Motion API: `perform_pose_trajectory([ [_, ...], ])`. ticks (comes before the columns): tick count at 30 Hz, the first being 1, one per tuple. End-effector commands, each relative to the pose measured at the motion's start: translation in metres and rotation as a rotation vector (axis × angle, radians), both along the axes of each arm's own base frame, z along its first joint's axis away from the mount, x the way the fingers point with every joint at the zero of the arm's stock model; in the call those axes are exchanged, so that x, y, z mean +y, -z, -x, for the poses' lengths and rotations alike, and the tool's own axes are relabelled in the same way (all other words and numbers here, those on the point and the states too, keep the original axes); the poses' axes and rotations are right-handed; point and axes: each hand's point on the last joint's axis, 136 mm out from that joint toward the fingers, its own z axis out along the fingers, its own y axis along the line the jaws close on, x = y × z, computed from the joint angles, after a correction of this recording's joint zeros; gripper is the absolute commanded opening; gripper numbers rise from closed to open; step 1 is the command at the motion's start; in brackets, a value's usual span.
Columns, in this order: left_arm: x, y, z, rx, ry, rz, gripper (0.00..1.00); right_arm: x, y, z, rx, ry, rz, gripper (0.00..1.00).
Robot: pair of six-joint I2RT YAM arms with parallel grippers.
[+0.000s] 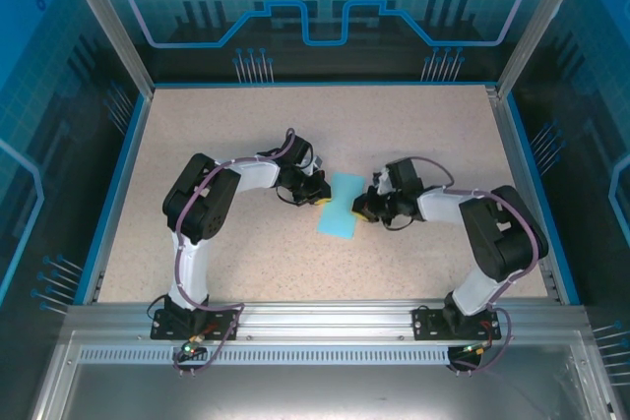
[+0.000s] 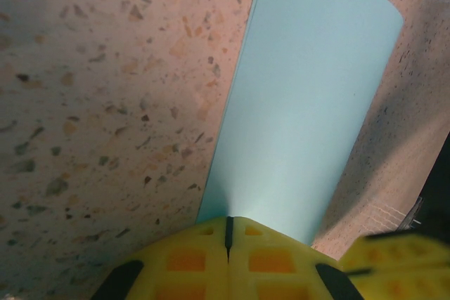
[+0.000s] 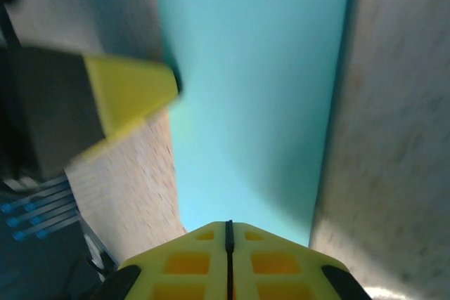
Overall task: Fold a paper plane with a square sheet of paper (pick it up from the middle)
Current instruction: Fold the square sheet of paper in half at the center of the table.
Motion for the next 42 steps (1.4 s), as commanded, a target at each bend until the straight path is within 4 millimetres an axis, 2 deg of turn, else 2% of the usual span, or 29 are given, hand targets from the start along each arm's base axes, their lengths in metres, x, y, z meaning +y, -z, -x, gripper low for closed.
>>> perform_pose_trajectory([
  [1,0.032,0.051,0.037,0.149,-0.012,-0.19,0.0,0.011,0.005,0.01,-0.005,0.011,-0.005,0.07],
  [4,0.032,0.05,0.037,0.149,-0.014,-0.189,0.0,0.008,0.023,0.025,0.03,0.02,0.017,0.07],
  [9,0.032,0.051,0.037,0.149,-0.011,-0.191,0.0,0.002,0.039,0.039,0.071,0.022,0.034,0.06],
  [19,0.032,0.05,0.038,0.152,-0.014,-0.19,0.0,0.007,0.011,0.049,0.018,-0.053,-0.002,0.09],
  [28,0.029,0.044,0.037,0.144,-0.008,-0.168,0.0,0.004,0.029,0.063,0.101,-0.096,0.04,0.09],
  [33,0.026,0.035,0.036,0.128,-0.004,-0.148,0.02,0.002,0.008,0.052,0.042,-0.087,0.056,0.1],
  [34,0.024,0.032,0.036,0.12,0.001,-0.138,0.04,-0.003,0.004,0.049,0.029,-0.078,0.092,0.1],
  [38,0.018,0.012,0.029,0.073,-0.008,-0.099,0.11,-0.05,-0.007,0.029,-0.024,0.035,0.341,0.17],
  [40,0.015,-0.007,0.025,0.039,-0.018,-0.068,0.19,-0.059,-0.015,0.016,-0.041,0.069,0.356,0.23],
  [42,0.013,-0.028,0.019,-0.008,-0.027,-0.044,0.25,-0.061,-0.019,0.003,-0.043,0.087,0.335,0.25],
])
